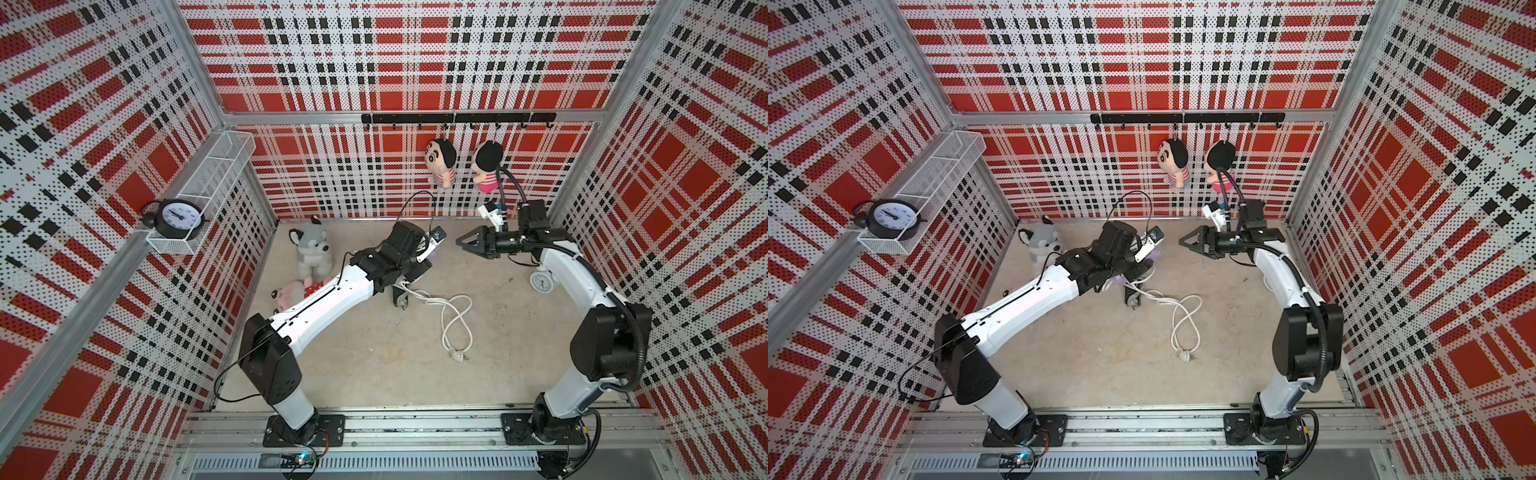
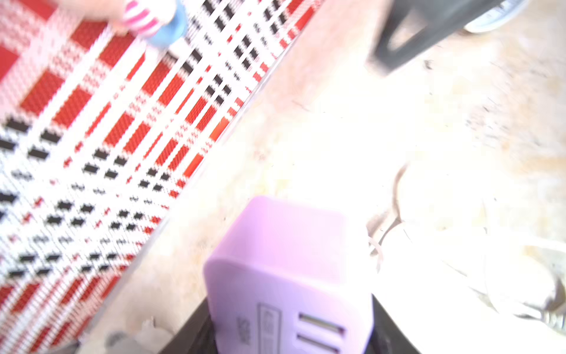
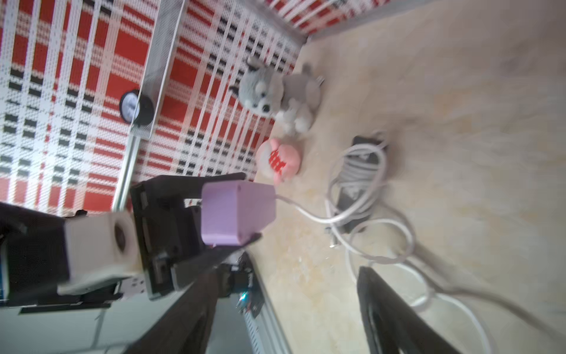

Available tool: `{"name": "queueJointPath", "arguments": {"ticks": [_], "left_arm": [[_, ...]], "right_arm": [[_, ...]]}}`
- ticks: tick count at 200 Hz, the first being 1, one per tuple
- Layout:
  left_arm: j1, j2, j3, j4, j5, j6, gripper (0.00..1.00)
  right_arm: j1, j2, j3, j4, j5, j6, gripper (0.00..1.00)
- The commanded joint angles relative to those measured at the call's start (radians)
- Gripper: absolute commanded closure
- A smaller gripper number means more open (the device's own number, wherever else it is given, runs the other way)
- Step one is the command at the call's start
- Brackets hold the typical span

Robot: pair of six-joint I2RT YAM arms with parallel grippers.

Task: Unwrap the cord wrapped around the power strip
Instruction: Adjust the power strip, then place the power strip at the center of the board.

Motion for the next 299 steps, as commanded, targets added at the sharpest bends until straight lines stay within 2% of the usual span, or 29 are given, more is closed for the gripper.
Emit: {"name": "queueJointPath", "arguments": {"ticks": [1,28,48,62,94,137,190,235,244,274,299], "left_arm": [[0.067,0.021,0.1,-0.058,0.088,-0.207,1.0],[0.198,0.043,0.209,-0.113,0.346,-0.38,1.0],[0.294,0.049,0.231,-0.102,0.539,-0.492,1.0],[0.312,0.051,0.235,-0.106,0.55,-0.519,1.0],[0.346,0.068,0.23,-0.119,0.631,-0.567,1.0],[0.366,0.057,0.237,-0.116,0.725,-0.598,1.0],[0.406,0.016,0.226,-0.073,0.835,-0.654,1.0],[0.424,-0.004,0.219,-0.045,0.837,-0.681,1.0],[0.431,-0.012,0.207,-0.021,0.839,-0.725,1.0],[0.437,-0.041,0.17,0.052,0.86,-0.787,1.0],[0.437,-0.063,0.134,0.107,0.885,-0.83,1.0]], "right_arm": [[0.026,-0.131,-0.133,0.249,0.125,-0.032,0.24],[0.119,-0.238,-0.352,0.449,0.14,-0.181,0.27],[0.18,-0.301,-0.529,0.709,0.154,-0.25,0.32],[0.231,-0.315,-0.594,0.818,0.191,-0.31,0.32],[0.405,-0.257,-0.582,0.836,0.357,-0.547,0.29],[0.481,-0.115,-0.523,0.915,0.467,-0.669,0.27],[0.498,0.009,-0.527,1.131,0.449,-0.664,0.28],[0.516,0.073,-0.514,1.213,0.31,-0.575,0.29],[0.524,0.071,-0.524,1.218,0.281,-0.558,0.29],[0.55,0.116,-0.561,1.44,0.272,-0.396,0.3],[0.583,0.202,-0.518,1.597,0.271,-0.282,0.34]]}}
